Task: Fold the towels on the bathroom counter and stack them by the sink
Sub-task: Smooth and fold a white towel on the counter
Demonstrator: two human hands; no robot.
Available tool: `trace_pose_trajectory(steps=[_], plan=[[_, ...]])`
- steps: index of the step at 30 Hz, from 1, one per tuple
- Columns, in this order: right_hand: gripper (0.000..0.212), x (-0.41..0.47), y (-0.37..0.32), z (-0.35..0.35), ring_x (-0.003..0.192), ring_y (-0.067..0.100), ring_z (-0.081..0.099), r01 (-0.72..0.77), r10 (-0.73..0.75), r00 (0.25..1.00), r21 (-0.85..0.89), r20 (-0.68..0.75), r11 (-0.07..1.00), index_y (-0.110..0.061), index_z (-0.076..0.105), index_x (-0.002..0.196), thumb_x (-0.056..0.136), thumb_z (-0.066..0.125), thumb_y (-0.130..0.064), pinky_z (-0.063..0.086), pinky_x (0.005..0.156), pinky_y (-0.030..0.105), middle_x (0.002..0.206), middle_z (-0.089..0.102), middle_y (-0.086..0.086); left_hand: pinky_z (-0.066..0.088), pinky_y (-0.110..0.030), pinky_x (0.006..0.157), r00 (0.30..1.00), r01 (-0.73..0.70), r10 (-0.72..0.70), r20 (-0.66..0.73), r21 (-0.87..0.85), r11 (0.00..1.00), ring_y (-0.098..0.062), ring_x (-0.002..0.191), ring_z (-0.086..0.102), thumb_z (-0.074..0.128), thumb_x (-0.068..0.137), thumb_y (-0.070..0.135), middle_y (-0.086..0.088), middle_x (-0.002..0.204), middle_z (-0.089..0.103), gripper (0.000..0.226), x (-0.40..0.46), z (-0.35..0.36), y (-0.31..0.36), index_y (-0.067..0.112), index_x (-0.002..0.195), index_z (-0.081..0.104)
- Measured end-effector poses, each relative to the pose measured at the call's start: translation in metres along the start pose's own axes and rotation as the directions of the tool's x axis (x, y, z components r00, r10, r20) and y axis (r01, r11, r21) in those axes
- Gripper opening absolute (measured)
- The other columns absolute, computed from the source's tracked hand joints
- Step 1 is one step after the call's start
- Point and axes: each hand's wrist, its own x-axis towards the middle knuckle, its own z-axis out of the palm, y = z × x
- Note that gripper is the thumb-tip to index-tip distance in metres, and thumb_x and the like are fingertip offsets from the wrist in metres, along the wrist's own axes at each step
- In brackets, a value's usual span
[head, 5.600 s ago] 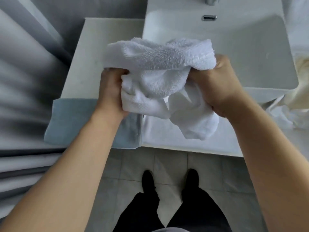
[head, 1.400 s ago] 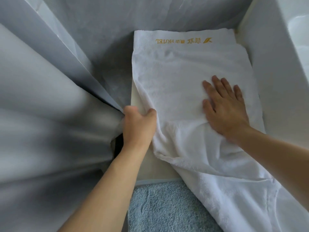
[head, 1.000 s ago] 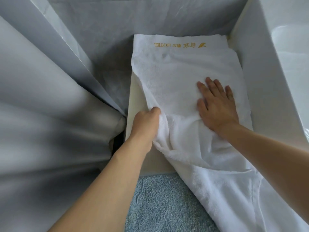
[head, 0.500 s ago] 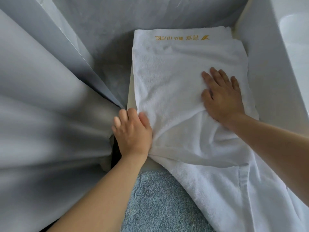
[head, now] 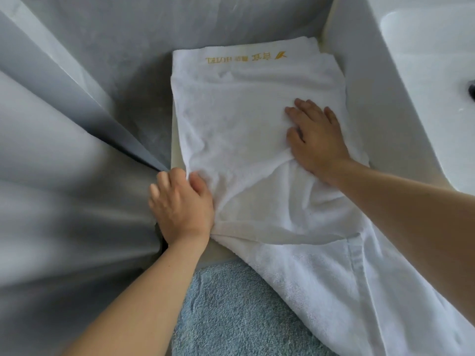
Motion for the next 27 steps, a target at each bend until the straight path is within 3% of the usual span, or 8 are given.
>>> trace_pose_trajectory(steps=[4,7,13,15,18,21,23,27], plan=[[0.051,-0.016,-0.010,-0.013,0.145,0.016,0.023,-0.028,0.030,0.999,0.036,-0.039,0.999,-0.017,0.039,0.145,0.095,0.040,-0.025,-0.001,0.121,0.043,0.157,0.030,0.005,0.038,-0.048,0.081,1.000,0.014,-0.015,-0.027,-0.015,1.000,-0.039,0.097,0.049,0.047,0.096,0.028,-0.018,0.104,0.058,0.028,0.000,0.000,0.002,0.003,0.097,0.062],[0.046,-0.045,-0.028,-0.035,0.138,0.024,0.037,-0.017,0.020,1.000,0.137,-0.021,0.990,-0.017,0.050,0.139,0.093,0.045,-0.022,0.022,0.116,0.037,0.153,0.036,0.004,0.037,-0.047,0.082,0.999,0.022,-0.023,-0.027,-0.030,0.999,-0.039,0.098,0.049,0.047,0.096,0.027,-0.019,0.104,0.058,0.029,-0.001,-0.002,0.002,0.002,0.097,0.062],[0.036,-0.144,-0.022,-0.069,0.066,-0.005,0.052,-0.018,-0.002,0.997,0.266,0.074,0.964,-0.019,0.061,0.125,0.091,0.052,-0.012,0.027,0.076,0.000,0.141,0.049,-0.004,0.033,-0.044,0.093,0.987,0.142,-0.134,0.093,-0.088,0.986,-0.036,0.117,0.043,0.045,0.097,0.031,-0.017,0.125,0.051,0.032,-0.003,-0.020,0.013,0.006,0.113,0.056],[0.035,-0.167,-0.010,-0.070,0.074,-0.002,0.049,-0.072,0.050,0.996,0.309,0.078,0.948,-0.020,0.062,0.123,0.091,0.052,-0.009,0.027,0.077,0.001,0.136,0.053,-0.007,0.031,-0.042,0.100,0.979,0.186,-0.174,0.103,-0.130,0.974,-0.034,0.124,0.040,0.051,0.092,0.033,-0.015,0.134,0.046,0.038,-0.011,-0.034,0.026,0.010,0.123,0.051],[0.031,-0.190,0.004,-0.073,0.082,-0.002,0.056,-0.200,0.209,0.977,0.447,0.031,0.872,-0.028,0.063,0.118,0.095,0.049,-0.015,0.037,0.074,0.017,0.115,0.062,-0.010,0.032,-0.038,0.100,0.975,-0.184,0.218,0.048,-0.378,0.907,-0.031,0.121,0.045,0.054,0.077,0.034,-0.009,0.131,0.051,0.056,-0.049,-0.058,0.053,0.011,0.129,0.050],[0.033,-0.207,0.014,-0.078,0.082,0.002,0.056,-0.285,0.324,0.946,0.503,0.010,0.816,-0.030,0.065,0.115,0.090,0.044,-0.023,0.039,0.072,0.013,0.105,0.065,-0.009,0.014,-0.036,0.114,0.685,-0.488,0.631,0.364,-0.413,0.769,-0.022,0.130,0.038,0.048,0.072,0.039,0.002,0.137,0.052,0.069,-0.097,-0.071,0.077,0.019,0.138,0.047],[0.036,-0.217,0.016,-0.079,0.094,0.001,0.053,-0.256,0.271,0.962,0.438,0.027,0.862,-0.021,0.064,0.119,0.089,0.046,-0.011,0.034,0.076,0.002,0.113,0.063,-0.004,0.004,-0.044,0.120,0.551,-0.700,0.721,0.421,-0.238,0.674,-0.020,0.128,0.038,0.053,0.081,0.031,0.010,0.125,0.057,0.038,-0.113,-0.067,0.080,0.024,0.117,0.058],[0.051,-0.229,0.015,-0.078,0.124,0.020,0.045,-0.224,0.188,0.970,0.268,0.152,0.937,-0.013,0.052,0.134,0.084,0.050,-0.003,0.029,0.098,0.019,0.137,0.049,0.003,0.046,-0.041,0.082,0.705,-0.465,0.670,0.233,-0.562,0.684,-0.029,0.082,0.060,0.052,0.081,0.012,0.000,0.073,0.065,0.015,-0.113,-0.090,0.066,0.013,0.077,0.066]])
